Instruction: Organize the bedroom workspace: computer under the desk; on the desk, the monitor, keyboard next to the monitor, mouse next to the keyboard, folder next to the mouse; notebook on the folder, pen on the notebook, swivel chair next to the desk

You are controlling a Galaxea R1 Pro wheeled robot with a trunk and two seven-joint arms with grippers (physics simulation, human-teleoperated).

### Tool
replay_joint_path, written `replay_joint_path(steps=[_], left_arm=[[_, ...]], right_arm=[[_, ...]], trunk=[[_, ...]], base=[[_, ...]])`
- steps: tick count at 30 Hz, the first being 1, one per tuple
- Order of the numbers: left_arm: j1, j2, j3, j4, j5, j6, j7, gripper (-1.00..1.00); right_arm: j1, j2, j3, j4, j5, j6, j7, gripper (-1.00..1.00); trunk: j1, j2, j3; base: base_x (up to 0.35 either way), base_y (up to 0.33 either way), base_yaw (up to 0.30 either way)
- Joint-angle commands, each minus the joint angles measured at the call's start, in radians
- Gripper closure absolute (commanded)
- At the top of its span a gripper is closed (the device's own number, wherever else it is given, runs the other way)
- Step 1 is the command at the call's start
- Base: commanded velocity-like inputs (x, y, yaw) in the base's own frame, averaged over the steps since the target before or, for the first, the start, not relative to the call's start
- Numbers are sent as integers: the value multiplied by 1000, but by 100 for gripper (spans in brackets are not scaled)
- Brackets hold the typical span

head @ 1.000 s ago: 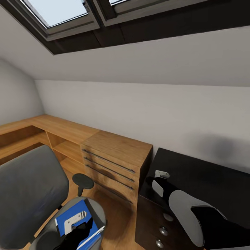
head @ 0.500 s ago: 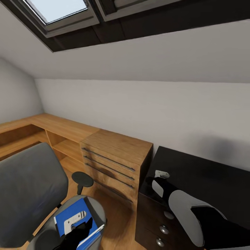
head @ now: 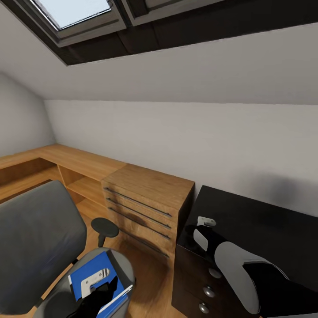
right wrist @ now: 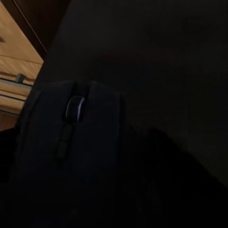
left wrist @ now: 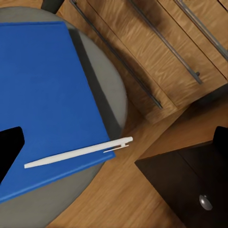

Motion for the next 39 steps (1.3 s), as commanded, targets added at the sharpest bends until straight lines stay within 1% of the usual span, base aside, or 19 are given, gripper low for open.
replay_joint_path(steps=[1, 8, 15, 17, 18, 21, 22, 24, 25, 27, 28, 29, 30, 32, 33, 36, 37, 38, 39], left_arm=[[0, 0, 0, -2, 11, 3, 8, -100], [0, 1, 0, -2, 11, 3, 8, -100], [0, 11, 6, -3, 11, 0, 5, -100], [0, 11, 6, -3, 9, -9, 4, -100], [0, 11, 6, -3, 7, -29, 4, -100], [0, 11, 6, -3, 5, -50, 4, -100], [0, 11, 6, -3, 3, -61, 4, -100], [0, 11, 6, -3, 2, -64, 4, -100], [0, 11, 6, -3, 2, -65, 4, -100], [0, 11, 6, -3, 2, -66, 4, -100], [0, 11, 6, -3, 1, -66, 4, -100], [0, 11, 6, -3, 1, -66, 4, -100], [0, 11, 6, -3, 1, -66, 4, -100], [0, 13, 6, -3, 1, -66, 4, -100], [0, 14, 6, -3, 1, -67, 4, -100], [0, 15, 5, -3, 1, -68, 5, -100], [0, 15, 5, -3, 1, -68, 5, -100], [1, 15, 5, -3, 1, -68, 5, -100], [1, 15, 6, -3, 1, -68, 5, -100]], right_arm=[[-1, 0, 0, -3, -4, 5, -4, -100], [0, -4, 0, -5, -3, 4, -4, -100], [0, -2, 1, -12, -4, -1, -4, -100], [0, 0, 1, -14, -5, -1, -4, -100], [0, 1, 2, -17, -5, -2, -4, -100], [0, 1, 2, -28, -6, -2, -4, -100], [3, 1, 1, -78, -5, 2, -5, -100], [14, 0, 1, -125, -4, 13, -7, -100], [29, 0, 0, -165, -4, 30, -11, -100], [80, -1, 0, -286, -3, 95, -32, -100], [99, -1, 0, -328, -3, 117, -41, -100], [145, -1, 0, -432, -3, 165, -63, -100], [273, 0, 1, -690, -6, 274, -116, -100], [402, 1, 4, -941, -10, 377, -153, -100], [473, 3, 6, -1092, -12, 432, -167, -100], [545, 12, 9, -1235, -14, 477, -176, -100], [553, 16, 9, -1250, -14, 481, -177, -100], [568, 27, 13, -1277, -15, 488, -179, -100], [581, 38, 34, -1299, -15, 493, -182, -100]], trunk=[[0, -1, -1], [0, -1, -1], [0, -1, -1], [0, -1, -1], [0, -1, -1], [0, -1, -1], [0, -1, -1], [0, -1, -1], [0, -1, -1], [0, -1, -1], [0, -1, -1], [0, -1, -1], [0, -1, -1], [0, -1, -1], [0, -1, -1], [0, -1, -1], [0, -1, -1], [0, -1, -1], [0, -1, -1]], base=[[0, 0, 0], [0, 0, 0], [0, 0, 0], [0, 0, 0], [0, 0, 0], [0, 0, 0], [0, 0, 0], [0, 0, 0], [0, 0, 0], [0, 0, 0], [0, 0, 0], [0, 0, 0], [0, 0, 0], [0, 0, 0], [0, 0, 0], [0, 0, 0], [0, 0, 0], [0, 0, 0], [0, 0, 0]])
